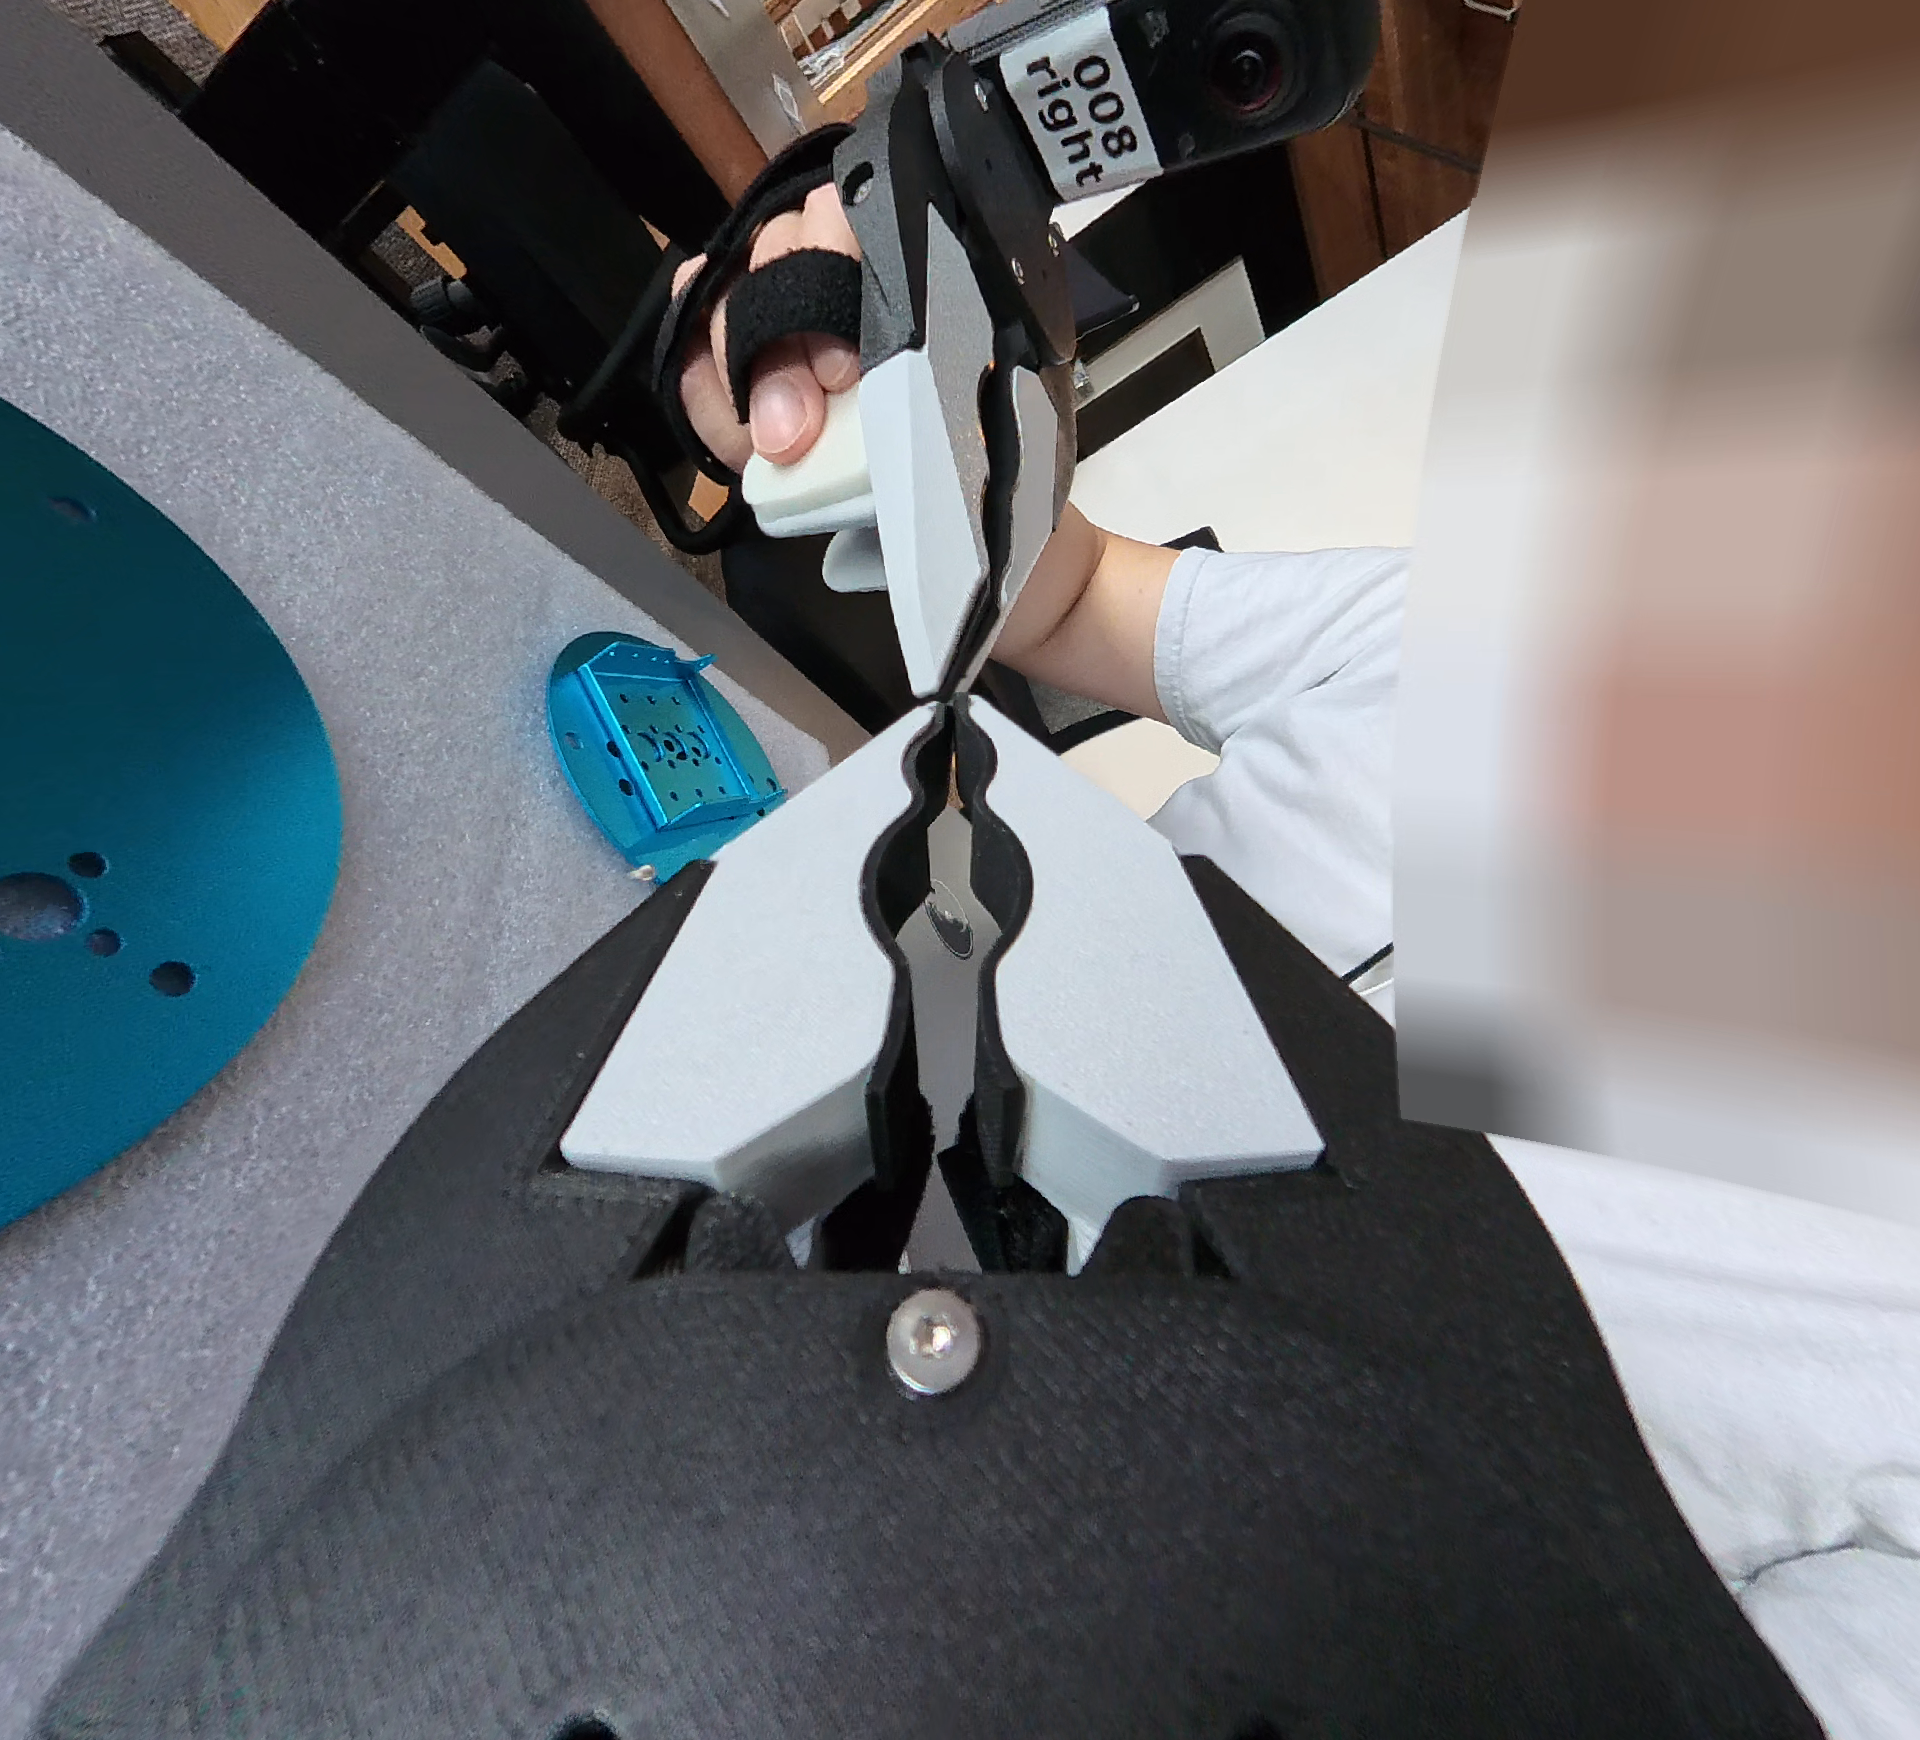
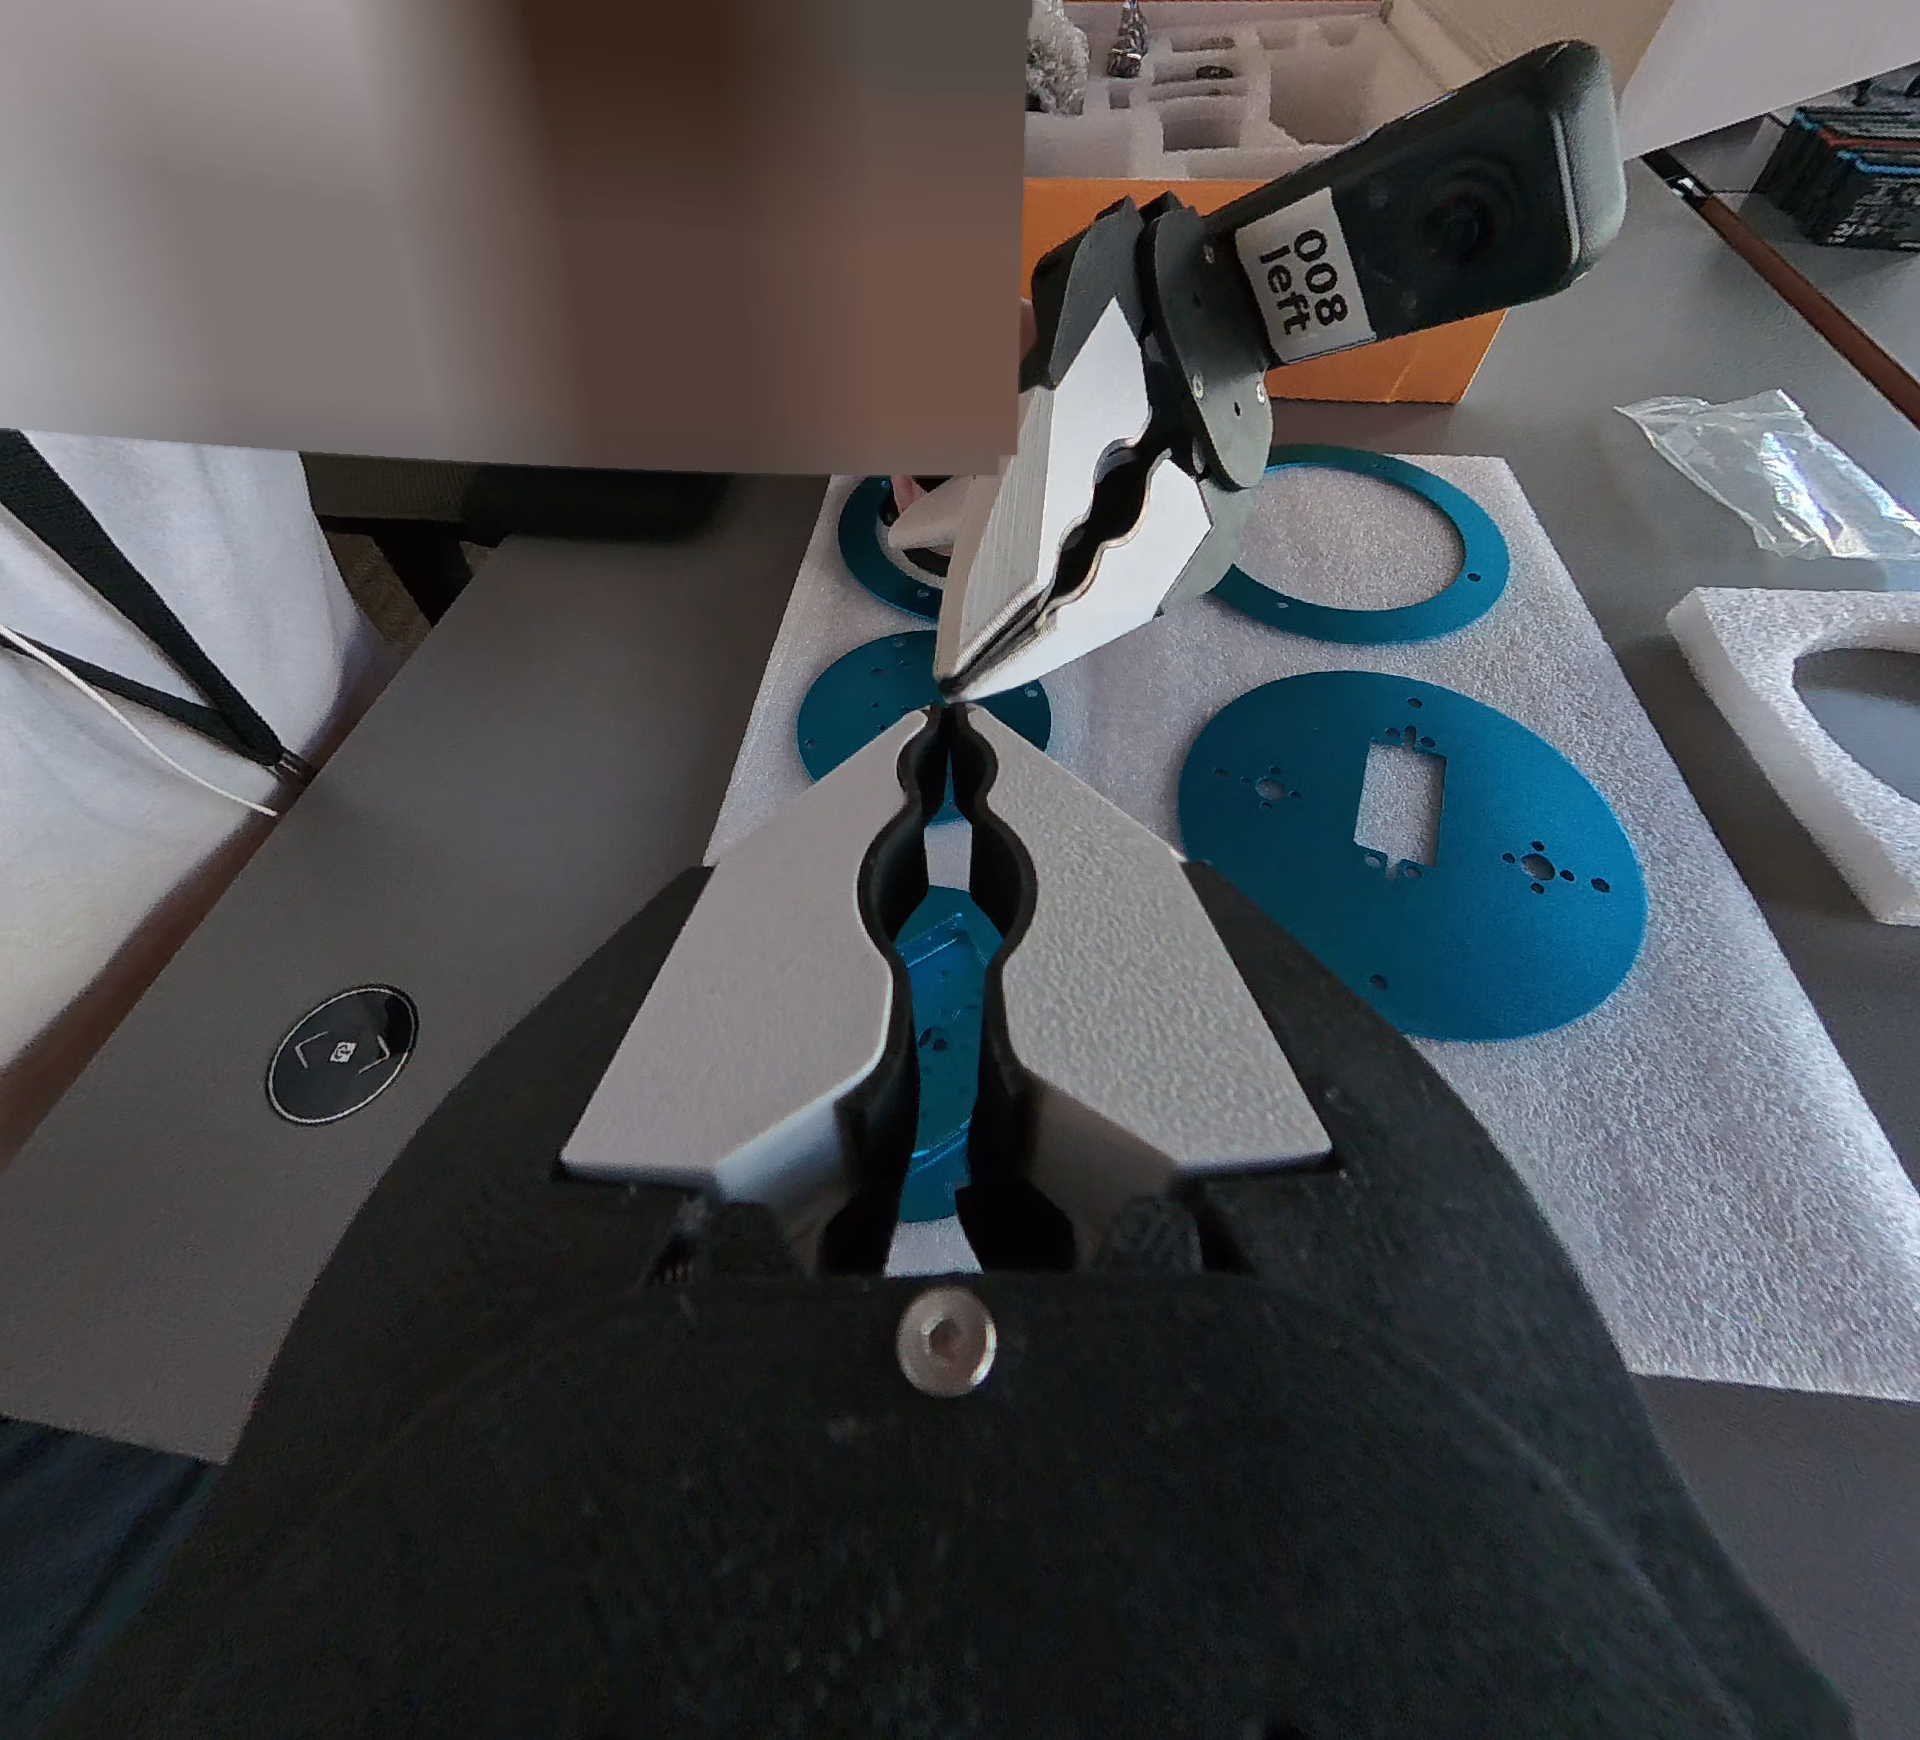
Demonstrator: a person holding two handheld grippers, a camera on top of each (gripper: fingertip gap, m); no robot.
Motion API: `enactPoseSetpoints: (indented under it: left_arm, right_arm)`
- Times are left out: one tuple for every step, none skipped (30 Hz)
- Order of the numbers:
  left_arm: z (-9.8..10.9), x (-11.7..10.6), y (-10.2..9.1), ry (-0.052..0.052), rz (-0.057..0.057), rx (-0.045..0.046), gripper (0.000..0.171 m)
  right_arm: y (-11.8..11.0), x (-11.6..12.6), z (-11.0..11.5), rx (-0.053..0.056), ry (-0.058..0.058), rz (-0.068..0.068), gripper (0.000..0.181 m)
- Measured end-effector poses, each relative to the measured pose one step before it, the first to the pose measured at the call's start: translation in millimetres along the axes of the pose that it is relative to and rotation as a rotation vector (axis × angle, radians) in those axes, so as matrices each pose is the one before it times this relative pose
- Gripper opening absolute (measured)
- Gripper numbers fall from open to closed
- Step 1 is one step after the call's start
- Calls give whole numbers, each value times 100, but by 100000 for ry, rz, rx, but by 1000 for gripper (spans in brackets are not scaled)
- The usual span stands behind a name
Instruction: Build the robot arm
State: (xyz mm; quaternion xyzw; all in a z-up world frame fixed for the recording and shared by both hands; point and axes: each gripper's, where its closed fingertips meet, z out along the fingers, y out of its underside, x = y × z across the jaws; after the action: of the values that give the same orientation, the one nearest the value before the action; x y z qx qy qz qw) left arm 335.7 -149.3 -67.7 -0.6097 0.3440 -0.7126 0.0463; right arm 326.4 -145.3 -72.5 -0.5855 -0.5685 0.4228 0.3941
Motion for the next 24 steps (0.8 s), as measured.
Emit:
enactPoseSetpoints:
  left_arm:
    - [31,-105,116,-466,-291,-690,0]
    - [-44,-258,105,-1692,-60,-780,0]
    - [-162,-436,51,-3053,403,-547,0]
    - [-276,-552,-16,-3991,717,-217,0]
    - [-384,-479,-107,-3689,671,463,0]
    - [-475,-464,-224,-3723,490,1054,0]
    - [-536,-747,-150,-5727,647,666,0]
    - [-511,-1000,-21,-7423,1140,-6,0]
    - [-344,-1014,205,-7805,1927,-1317,2]
    - [-102,-857,569,-7385,3066,-3789,6]
    - [143,-427,772,-5382,4205,-5332,7]
    - [318,-81,600,-3650,4655,-4538,10]
    - [401,-17,333,-3384,4627,-3064,12]
    - [380,9,273,-3038,3922,-2811,13]
    - [303,-71,263,-2965,1588,-2781,14]
    - [228,-51,118,-1995,-938,-1794,16]
    - [144,259,-5,372,-2209,-767,18]
    - [44,533,-100,2030,-1628,181,18]
    - [-94,419,-72,820,-180,615,18]
    - [-269,-100,-8,-2627,364,740,17]
    - [-471,-380,-121,-4114,98,1630,16]
    - [-629,-302,-416,-2867,-311,3199,16]
    - [-743,-180,-724,-1719,-848,4673,15]
    - [-778,-62,-948,-881,-1118,5694,13]
  right_arm:
    - [76,52,45,-111,-39,666,0]
    - [167,162,9,-503,671,253,0]
    - [251,271,-56,-845,1480,-104,0]
    - [275,326,-89,-854,1898,97,0]
    - [287,295,-100,-1006,1803,497,0]
    - [299,174,-104,-1060,1337,169,0]
    - [360,279,-106,-1497,2236,-121,0]
    - [422,356,-128,-1795,2603,-201,0]
    - [415,315,-91,-1565,2170,97,0]
    - [440,377,-52,-1848,2568,726,0]
    - [425,256,-6,-1912,1940,1072,0]
    - [232,-95,44,-731,53,1100,0]
    - [129,-272,103,-238,-774,882,0]
    - [123,-216,114,-306,-266,341,1]
    - [181,-95,132,-734,675,-43,1]
    - [207,-26,148,-1219,971,-198,1]
    - [211,20,173,-1683,1260,317,1]
    - [78,-33,247,-1879,957,514,2]
    - [-94,-316,376,-1580,-957,-838,3]
    - [-155,-244,508,-2060,-1247,-2193,3]
    - [-88,30,613,-3043,-872,-3754,4]
    - [213,-91,609,-5305,-2999,-5840,8]
    - [279,-349,522,-5480,-5715,-7443,8]
    - [113,177,429,-3881,-3060,-7230,8]
